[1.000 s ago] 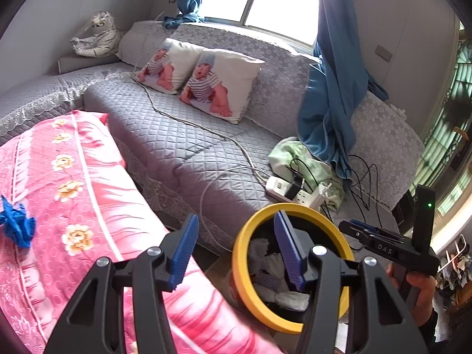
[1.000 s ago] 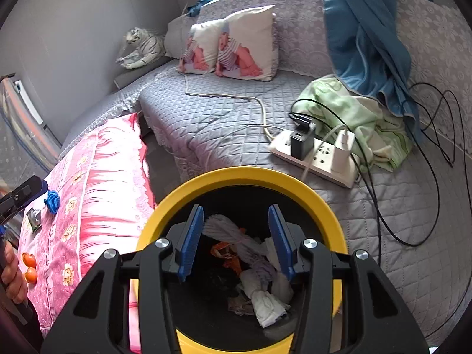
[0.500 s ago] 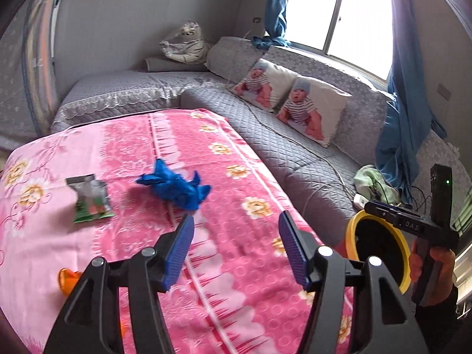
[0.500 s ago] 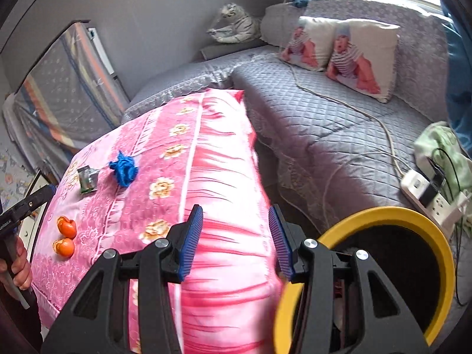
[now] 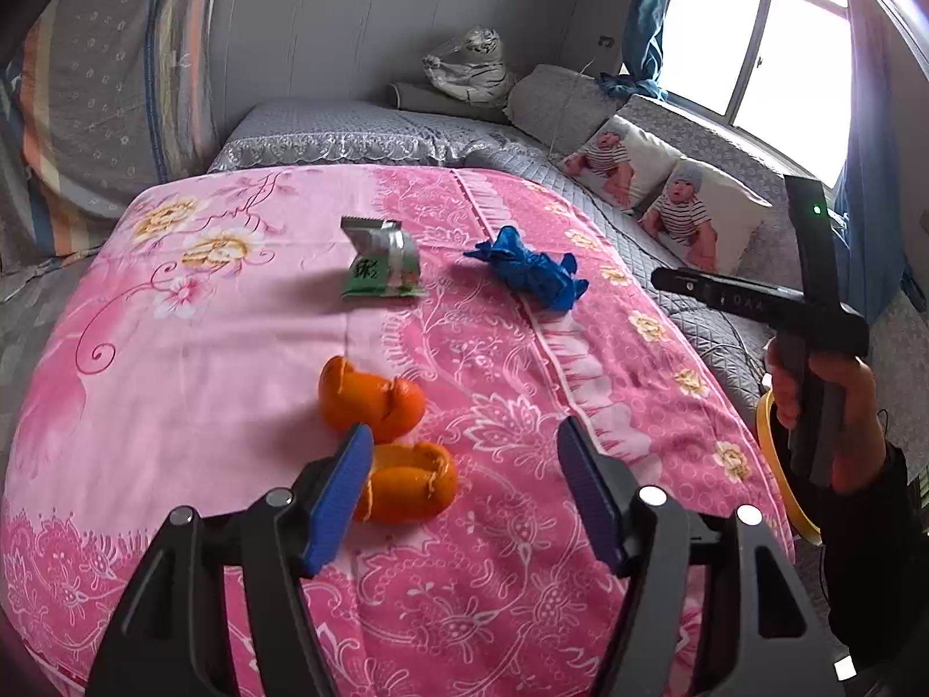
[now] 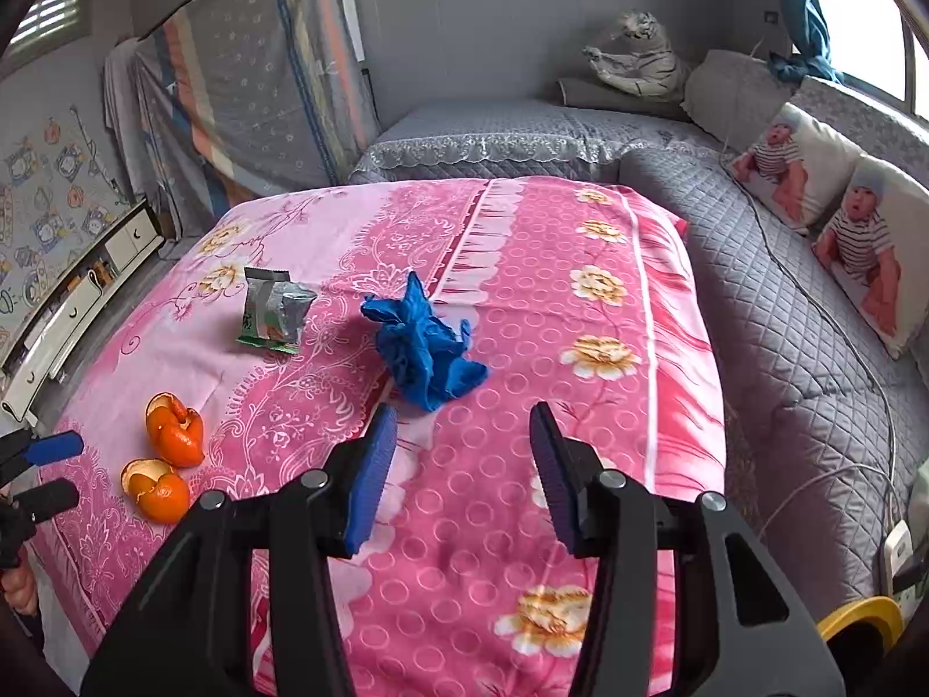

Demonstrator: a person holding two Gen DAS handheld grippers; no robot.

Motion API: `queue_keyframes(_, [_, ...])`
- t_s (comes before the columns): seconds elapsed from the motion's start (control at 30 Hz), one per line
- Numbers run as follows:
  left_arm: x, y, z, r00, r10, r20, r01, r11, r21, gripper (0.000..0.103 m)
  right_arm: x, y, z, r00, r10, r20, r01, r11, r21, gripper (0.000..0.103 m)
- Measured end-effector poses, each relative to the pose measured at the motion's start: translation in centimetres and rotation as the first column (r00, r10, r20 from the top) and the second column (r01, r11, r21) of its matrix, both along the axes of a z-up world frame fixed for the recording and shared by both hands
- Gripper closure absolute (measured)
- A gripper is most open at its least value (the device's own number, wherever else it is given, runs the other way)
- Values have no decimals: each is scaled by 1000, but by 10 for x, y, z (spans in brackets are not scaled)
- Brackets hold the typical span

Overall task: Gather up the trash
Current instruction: 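Move both tools back to the bed over the orange peel and blue glove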

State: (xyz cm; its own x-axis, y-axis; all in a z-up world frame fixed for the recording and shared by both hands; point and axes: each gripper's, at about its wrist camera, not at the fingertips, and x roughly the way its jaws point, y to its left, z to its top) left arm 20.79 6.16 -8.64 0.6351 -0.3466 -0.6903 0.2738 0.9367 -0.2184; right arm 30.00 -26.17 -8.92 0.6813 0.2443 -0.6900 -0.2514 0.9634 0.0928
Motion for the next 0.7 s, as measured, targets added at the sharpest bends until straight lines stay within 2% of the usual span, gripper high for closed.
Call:
queue_keyframes(0.2, [-1, 18, -33, 995, 49, -92, -50, 999, -3, 40, 37, 40, -16, 999, 41, -22, -43, 995, -95, 58])
queue_keyframes(0.43, [9, 19, -48, 991, 52, -125, -52, 999, 7, 40, 73, 63, -42, 996, 41, -73, -54, 983, -175, 57])
queue_keyframes(0.7, [22, 15, -61, 986, 44, -160, -41, 999, 24, 40, 97, 69, -58, 993, 34, -109, -54, 982, -184, 57])
